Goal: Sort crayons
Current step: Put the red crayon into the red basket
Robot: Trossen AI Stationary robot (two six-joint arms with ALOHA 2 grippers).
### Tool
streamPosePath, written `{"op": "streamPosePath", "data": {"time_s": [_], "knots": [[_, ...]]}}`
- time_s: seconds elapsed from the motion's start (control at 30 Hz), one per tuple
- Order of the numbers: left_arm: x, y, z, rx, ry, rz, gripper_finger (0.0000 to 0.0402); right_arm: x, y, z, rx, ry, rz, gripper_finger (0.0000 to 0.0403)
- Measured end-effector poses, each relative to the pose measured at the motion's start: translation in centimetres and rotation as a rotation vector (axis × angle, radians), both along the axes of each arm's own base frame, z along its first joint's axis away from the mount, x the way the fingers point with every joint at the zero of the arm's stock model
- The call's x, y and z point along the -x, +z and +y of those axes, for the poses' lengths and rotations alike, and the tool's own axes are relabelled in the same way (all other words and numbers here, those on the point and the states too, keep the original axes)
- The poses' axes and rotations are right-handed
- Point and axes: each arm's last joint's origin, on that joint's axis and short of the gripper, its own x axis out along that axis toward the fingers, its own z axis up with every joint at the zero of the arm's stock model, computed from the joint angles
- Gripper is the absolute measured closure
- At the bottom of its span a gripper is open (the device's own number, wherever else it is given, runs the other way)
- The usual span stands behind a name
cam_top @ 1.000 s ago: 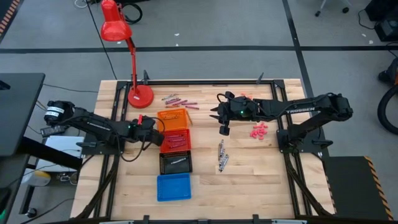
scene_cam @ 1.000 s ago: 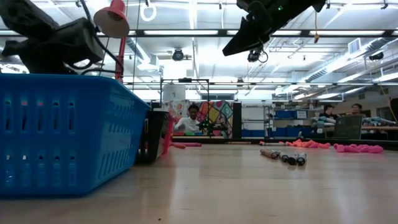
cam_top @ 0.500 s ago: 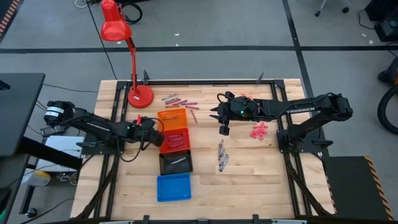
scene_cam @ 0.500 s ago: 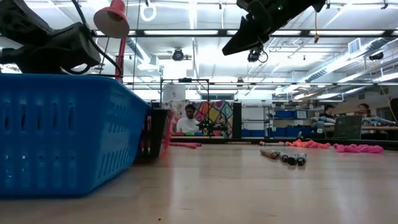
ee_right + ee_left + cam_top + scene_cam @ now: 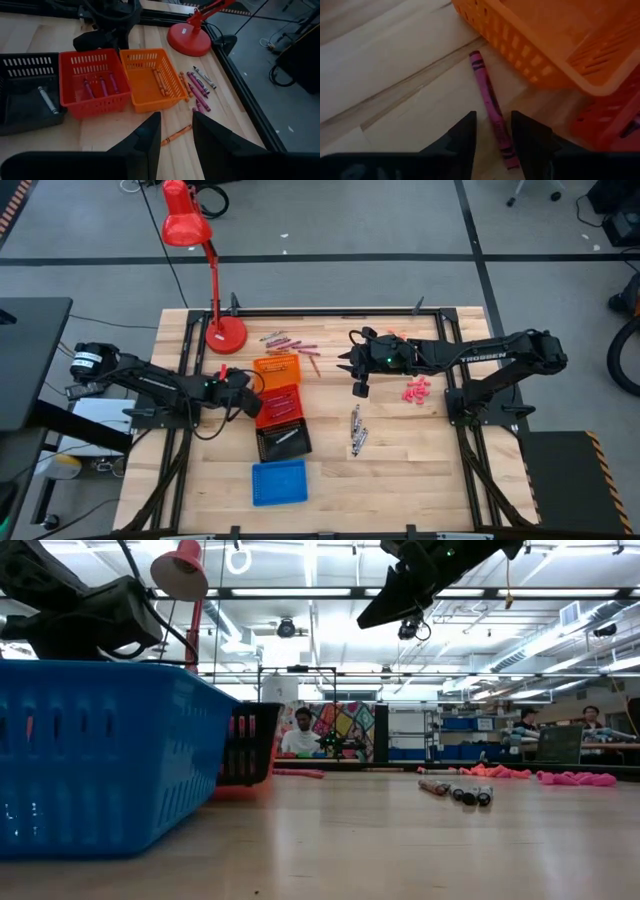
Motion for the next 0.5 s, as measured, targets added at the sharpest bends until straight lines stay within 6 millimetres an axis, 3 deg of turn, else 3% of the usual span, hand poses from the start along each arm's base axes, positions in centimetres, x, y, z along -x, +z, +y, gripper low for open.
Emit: {"op": "streamPosePath", "data": {"time_s": [0.33, 0.5], "knots": [[-0.09, 0.03, -0.05, 0.010, -0.005, -0.008, 0.0361, 0.00, 0.01, 0.01, 0.002, 0.001, 0.000, 0.0287], [-0.10, 0.05, -0.05, 0.010, -0.005, -0.008, 0.0375, 0.00, 0.01, 0.01, 0.002, 0.002, 0.000, 0.0287]]}}
